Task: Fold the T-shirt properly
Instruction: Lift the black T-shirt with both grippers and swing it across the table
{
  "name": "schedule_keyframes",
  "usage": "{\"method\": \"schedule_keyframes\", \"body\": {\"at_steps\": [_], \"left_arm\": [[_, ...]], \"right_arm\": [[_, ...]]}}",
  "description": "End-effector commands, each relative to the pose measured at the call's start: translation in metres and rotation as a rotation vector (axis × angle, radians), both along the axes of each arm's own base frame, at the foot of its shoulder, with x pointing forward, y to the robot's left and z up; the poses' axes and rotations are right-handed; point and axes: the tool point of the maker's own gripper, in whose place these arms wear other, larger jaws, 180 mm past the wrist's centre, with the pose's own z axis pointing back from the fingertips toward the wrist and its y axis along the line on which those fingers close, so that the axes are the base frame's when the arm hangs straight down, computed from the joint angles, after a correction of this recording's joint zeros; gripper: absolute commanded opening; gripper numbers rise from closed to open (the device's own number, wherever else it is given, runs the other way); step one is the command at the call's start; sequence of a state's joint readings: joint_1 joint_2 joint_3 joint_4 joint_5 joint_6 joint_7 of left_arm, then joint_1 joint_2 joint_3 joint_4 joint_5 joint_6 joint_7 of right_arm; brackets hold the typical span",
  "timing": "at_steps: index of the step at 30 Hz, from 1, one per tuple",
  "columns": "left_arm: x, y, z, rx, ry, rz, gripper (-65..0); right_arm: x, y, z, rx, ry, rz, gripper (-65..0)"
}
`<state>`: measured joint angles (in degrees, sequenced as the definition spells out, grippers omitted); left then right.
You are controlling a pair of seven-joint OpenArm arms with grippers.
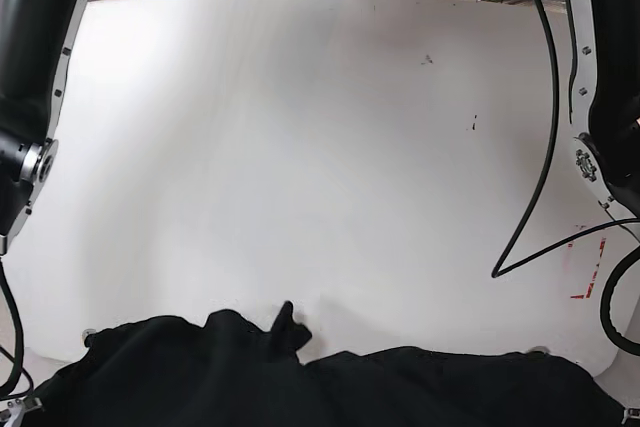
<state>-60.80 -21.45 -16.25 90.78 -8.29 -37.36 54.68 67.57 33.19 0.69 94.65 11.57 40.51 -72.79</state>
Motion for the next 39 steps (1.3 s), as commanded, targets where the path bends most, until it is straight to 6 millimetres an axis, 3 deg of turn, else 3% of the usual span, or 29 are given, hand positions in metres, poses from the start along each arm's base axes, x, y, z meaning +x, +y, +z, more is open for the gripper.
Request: {"method": "schedule_keyframes", "body": {"at_steps": [1,3,9,19,23,29,39], "left_arm": [[-0.013,0.013,0.019,0.009,-0.046,0.064,-64.0],[-0.014,0.012,0.014,0.017,-0.04,0.068,-64.0],[-0.009,0.008,-0.041,0.035,0.075,0.068,-64.0],[-0.025,-0.003,-0.15,0.093,0.285,0.055,-64.0],[-0.045,0.005,-0.203,0.08,0.391,0.074,-64.2],[-0.077,0.018,-0.274,0.02,0.54,0.101,-64.2],[-0.144,0.049,-0.353,0.001,0.757,0.179,-64.2]], "right_arm": [[-0.014,-0.03,0.011,-0.013,-0.007,-0.12,-65.0],[-0.02,-0.035,0.012,-0.022,-0.015,-0.137,-65.0],[-0.034,-0.051,-0.042,0.022,0.038,-0.174,-65.0],[-0.069,-0.04,-0.173,0.109,0.22,-0.182,-65.0],[-0.096,-0.036,-0.245,0.205,0.347,-0.205,-65.0],[-0.135,-0.023,-0.327,0.33,0.511,-0.233,-65.0],[-0.197,0.009,-0.411,0.416,0.706,-0.213,-65.0]]}}
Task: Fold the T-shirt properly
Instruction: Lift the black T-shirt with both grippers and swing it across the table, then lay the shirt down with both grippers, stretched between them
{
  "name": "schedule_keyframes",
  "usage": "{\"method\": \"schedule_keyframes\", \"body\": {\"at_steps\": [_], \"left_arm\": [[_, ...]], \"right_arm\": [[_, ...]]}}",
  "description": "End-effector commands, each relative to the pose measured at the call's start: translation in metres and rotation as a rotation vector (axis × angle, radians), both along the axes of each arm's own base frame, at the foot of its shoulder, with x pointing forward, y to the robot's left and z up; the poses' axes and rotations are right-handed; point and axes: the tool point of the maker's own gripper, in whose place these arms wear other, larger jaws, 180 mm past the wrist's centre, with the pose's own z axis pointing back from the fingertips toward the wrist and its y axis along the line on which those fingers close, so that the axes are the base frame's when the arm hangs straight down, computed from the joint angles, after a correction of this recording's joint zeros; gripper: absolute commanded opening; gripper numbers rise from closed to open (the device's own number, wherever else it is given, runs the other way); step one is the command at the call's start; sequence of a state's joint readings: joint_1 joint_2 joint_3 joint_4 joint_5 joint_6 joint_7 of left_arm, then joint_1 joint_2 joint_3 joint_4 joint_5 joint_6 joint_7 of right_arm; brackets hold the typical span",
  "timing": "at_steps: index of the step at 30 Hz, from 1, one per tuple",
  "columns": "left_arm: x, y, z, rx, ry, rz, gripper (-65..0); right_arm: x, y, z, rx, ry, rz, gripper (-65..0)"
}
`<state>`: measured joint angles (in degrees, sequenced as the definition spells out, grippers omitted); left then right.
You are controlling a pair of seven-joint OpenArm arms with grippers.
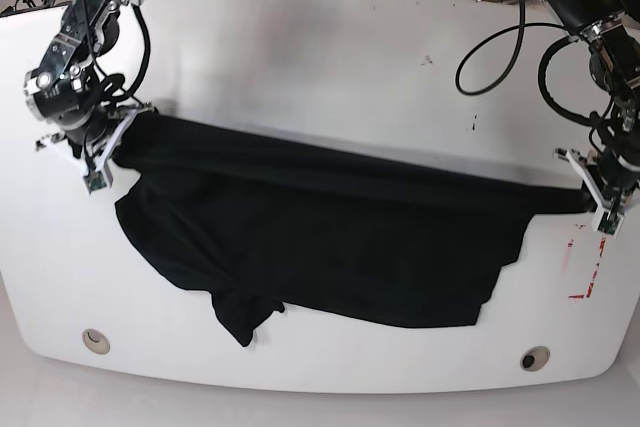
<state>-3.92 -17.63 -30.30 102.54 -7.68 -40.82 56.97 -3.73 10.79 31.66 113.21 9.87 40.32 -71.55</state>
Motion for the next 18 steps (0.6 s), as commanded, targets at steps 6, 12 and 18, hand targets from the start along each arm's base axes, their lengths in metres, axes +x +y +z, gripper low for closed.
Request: {"method": "schedule_keyframes", "body": {"at_steps": [6,12,18], "left_arm": [[-0.036,0.025,-0.017,0.049,0.073,0.061,-64.0],[-0.039,0.021,-0.025,0.036,0.077,0.047,-63.9],[-0.03,-0.002,-0.049,0.003,0.131,-0.032,-63.9]], "right_arm": [[-0.035,-0.001,-0.022,-0.011,0.071,-0.008,-65.0],[-0.048,0.002,-0.032,-0.004,0.103,0.001,-65.0],[-0.058,0.002,-0.039,-0.001,0.132,0.0,-65.0]]}}
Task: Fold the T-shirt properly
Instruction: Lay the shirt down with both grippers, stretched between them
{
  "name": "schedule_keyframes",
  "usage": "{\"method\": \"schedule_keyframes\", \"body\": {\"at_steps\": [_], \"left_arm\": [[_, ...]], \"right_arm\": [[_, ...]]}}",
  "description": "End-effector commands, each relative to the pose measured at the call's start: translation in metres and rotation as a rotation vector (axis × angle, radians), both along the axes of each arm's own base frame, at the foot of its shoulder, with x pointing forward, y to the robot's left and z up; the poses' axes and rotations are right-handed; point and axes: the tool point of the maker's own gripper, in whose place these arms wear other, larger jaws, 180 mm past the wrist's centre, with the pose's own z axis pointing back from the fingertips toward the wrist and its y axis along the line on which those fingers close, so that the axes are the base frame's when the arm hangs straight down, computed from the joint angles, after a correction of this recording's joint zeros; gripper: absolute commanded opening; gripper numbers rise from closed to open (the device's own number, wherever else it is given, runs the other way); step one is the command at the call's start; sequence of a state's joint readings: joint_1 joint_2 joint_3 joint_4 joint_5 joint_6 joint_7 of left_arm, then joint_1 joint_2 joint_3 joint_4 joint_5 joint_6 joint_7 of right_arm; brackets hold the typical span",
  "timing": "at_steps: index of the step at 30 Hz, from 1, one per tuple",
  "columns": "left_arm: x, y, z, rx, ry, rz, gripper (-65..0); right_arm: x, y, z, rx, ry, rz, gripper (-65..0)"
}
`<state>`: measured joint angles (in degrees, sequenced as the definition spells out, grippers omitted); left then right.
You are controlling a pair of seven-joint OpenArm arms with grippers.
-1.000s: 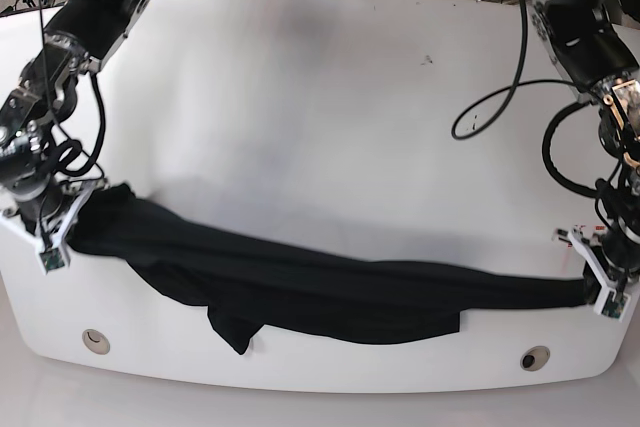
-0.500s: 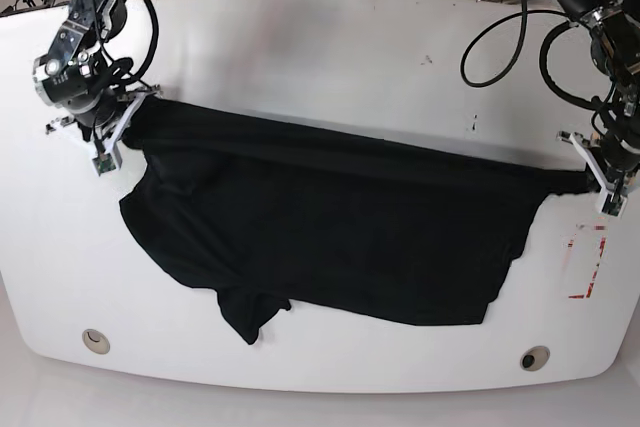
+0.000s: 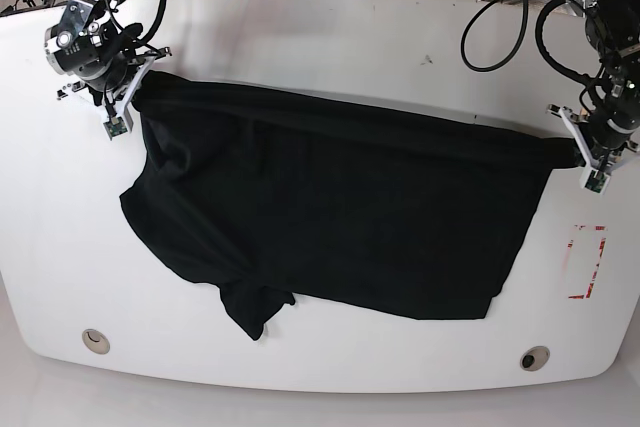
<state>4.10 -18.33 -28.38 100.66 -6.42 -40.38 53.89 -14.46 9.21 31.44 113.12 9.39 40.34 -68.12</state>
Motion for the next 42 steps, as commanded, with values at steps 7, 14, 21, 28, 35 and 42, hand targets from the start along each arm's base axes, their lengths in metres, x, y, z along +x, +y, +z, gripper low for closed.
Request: {"method": "schedule_keyframes", "body": {"at_steps": [7,14,21,28,35,42], "left_arm": [[0.03,-0.003,-0.022,-0.077,0.038,-0.002,-63.9],[0.045,0.005,-0.039,-0.126,0.094,0.018,-63.9],[0.061,-0.01,-0.054,-0.188,0.09,-0.019,-63.9],[0.074,-0.018,-0.068,-0.248,0.112,-0.021,-62.8],[0.08,-0.02,-0.083,-0.282,0.159,-0.023,-40.8],[0.085,-0.021,-0.079,-0.289,0.142,-0.027,-27.1]], "right_arm": [[-0.013,-0.009,-0.002,-0.035,0.029,-0.007,-65.0],[-0.02,-0.01,-0.015,-0.013,0.066,-0.016,-65.0],[-0.023,-0.008,-0.031,0.034,0.075,-0.025,-65.0],[-0.025,-0.007,-0.039,0.057,0.078,-0.031,-65.0],[-0.025,-0.007,-0.039,0.058,0.078,-0.031,-63.3],[-0.02,-0.007,-0.032,0.048,0.057,-0.029,-42.3]]}}
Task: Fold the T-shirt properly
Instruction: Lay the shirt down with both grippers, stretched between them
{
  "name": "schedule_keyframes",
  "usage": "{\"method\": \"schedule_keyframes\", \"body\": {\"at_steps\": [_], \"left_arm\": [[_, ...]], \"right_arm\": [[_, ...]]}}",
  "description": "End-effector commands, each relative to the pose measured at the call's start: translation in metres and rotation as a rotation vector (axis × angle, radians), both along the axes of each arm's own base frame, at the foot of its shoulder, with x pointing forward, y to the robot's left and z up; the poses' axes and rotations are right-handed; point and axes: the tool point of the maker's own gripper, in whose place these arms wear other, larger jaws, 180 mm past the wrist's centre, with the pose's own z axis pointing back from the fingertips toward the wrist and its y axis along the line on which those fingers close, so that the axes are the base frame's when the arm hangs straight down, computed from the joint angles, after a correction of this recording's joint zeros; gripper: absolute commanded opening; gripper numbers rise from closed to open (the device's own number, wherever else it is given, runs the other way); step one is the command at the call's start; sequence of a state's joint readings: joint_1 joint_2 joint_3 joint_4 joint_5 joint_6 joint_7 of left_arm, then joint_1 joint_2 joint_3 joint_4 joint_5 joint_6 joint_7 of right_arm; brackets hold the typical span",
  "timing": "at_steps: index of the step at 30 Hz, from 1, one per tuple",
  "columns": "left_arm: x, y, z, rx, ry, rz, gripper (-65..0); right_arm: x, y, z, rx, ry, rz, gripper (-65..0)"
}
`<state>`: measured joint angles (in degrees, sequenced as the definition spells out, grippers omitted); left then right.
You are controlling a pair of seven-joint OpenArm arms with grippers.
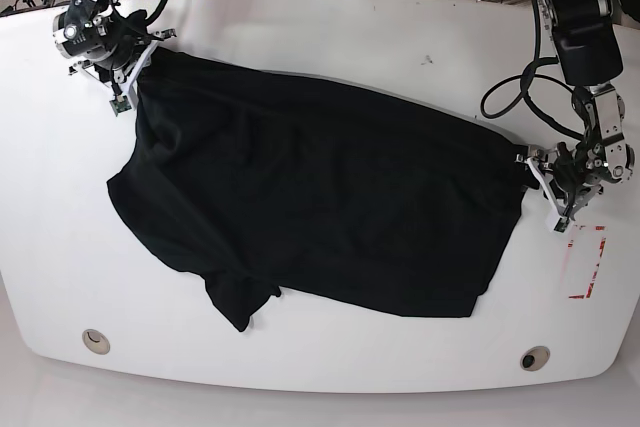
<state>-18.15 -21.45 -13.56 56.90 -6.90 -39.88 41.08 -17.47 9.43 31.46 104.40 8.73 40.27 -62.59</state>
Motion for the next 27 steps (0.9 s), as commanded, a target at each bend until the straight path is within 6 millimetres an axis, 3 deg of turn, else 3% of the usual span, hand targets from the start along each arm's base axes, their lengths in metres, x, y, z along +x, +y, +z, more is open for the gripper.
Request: {"method": "schedule_keyframes", "body": {"at_steps": [1,5,9,18,22,24,27], "left_arm": [[0.007,0.007,0.011,0.024,-0.012,0.0,-27.1],[0.017,0.012,0.029,0.061,-0.032,-0.005,-26.8],[0.021,0.026,0.054,0.118,-0.064,0.006,-26.8],[0.034,0.029,0.116,0.216,-0.214,-0.002,-26.8],[0.019,0.02,0.114,0.244,-0.225,-0.034,-27.1],[0.016,0.003,0.113,0.231,-0.243,-0.055,-27.1],[0.011,-0.007,0.117,0.218,-0.276,-0.05,-27.1]], "right_arm": [[0.009,-0.008,0.016,-0.038,-0.047,0.001,-38.2],[0.019,-0.004,0.038,-0.061,-0.116,0.025,-16.0],[0.026,0.002,0.056,-0.024,-0.187,0.024,0.0],[0.028,-0.006,0.08,0.118,-0.268,-0.069,0.0],[0.028,0.0,0.084,0.184,-0.287,-0.07,-4.9],[0.028,0.006,0.086,0.217,-0.297,-0.061,-8.6],[0.029,0.014,0.085,0.254,-0.302,-0.057,-14.4]]}}
